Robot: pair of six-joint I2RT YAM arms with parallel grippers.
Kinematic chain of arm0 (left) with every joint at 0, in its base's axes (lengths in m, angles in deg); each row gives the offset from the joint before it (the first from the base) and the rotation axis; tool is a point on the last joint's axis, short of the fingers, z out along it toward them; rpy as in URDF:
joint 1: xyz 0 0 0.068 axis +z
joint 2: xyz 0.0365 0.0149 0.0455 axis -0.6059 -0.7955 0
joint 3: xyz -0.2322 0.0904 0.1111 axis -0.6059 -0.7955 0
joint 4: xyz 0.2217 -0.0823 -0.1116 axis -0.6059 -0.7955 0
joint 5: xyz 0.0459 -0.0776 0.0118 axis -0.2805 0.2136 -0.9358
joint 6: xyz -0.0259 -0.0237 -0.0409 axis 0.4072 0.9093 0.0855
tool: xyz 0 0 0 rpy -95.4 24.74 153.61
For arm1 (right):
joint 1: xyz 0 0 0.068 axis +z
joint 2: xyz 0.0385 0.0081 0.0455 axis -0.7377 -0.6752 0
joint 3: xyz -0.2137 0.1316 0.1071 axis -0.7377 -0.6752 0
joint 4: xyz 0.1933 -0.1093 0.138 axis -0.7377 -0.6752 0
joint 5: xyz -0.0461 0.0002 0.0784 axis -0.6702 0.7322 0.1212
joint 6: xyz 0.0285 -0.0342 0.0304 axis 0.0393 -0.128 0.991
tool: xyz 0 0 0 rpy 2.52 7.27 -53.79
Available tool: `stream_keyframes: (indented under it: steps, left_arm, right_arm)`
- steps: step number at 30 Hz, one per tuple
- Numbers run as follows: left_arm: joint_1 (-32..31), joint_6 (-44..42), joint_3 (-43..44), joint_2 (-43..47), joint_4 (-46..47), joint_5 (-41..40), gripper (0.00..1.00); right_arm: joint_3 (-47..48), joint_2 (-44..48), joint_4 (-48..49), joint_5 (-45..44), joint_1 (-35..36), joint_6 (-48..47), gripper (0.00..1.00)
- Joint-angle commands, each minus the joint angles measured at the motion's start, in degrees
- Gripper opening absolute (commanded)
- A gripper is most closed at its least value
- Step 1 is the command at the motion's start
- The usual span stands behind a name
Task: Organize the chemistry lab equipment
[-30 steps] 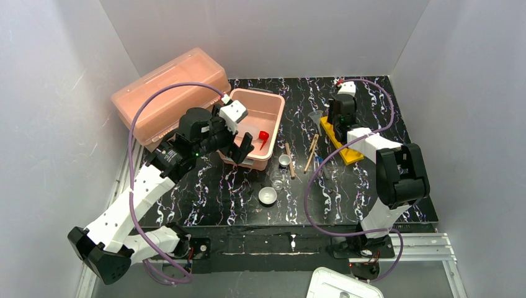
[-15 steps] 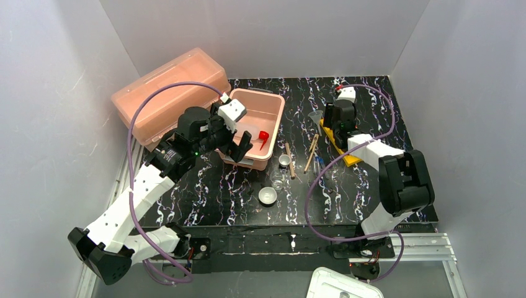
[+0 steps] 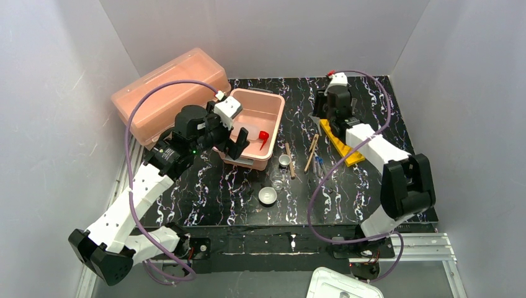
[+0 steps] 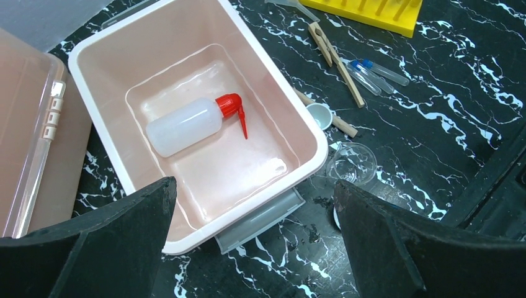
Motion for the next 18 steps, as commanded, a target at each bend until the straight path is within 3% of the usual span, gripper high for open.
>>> stream_keyframes:
  steps: [1,5,9,12,18]
  left_arm:
    - [1.0,0.8,0.3,0.4,-0.4,0.7,0.98]
    - [1.3,0.6,0.4,0.6,-0.5,0.9,0.98]
    - [1.5,0.2,0.3,0.8,-0.6,1.2,0.98]
    - [1.7,-0.4,0.1,0.8,-0.4,1.4,0.98]
    - [2.3,-1.3,-0.4,1.0,0.0,2.0,0.98]
  right_arm:
    - [7.7,-7.6,-12.2,2.5,1.6,3.3,0.49]
    - [14.4,-14.3,-16.0,1.5,1.5,3.7,0.48]
    - [24.0,-20.2,-20.1,-1.3,1.4,3.1,0.61]
    - [31.3,-24.7,-25.3,-4.2,1.2,3.9,0.62]
    - [35.9,-28.2,-28.0,-7.5,1.3,6.7,0.64]
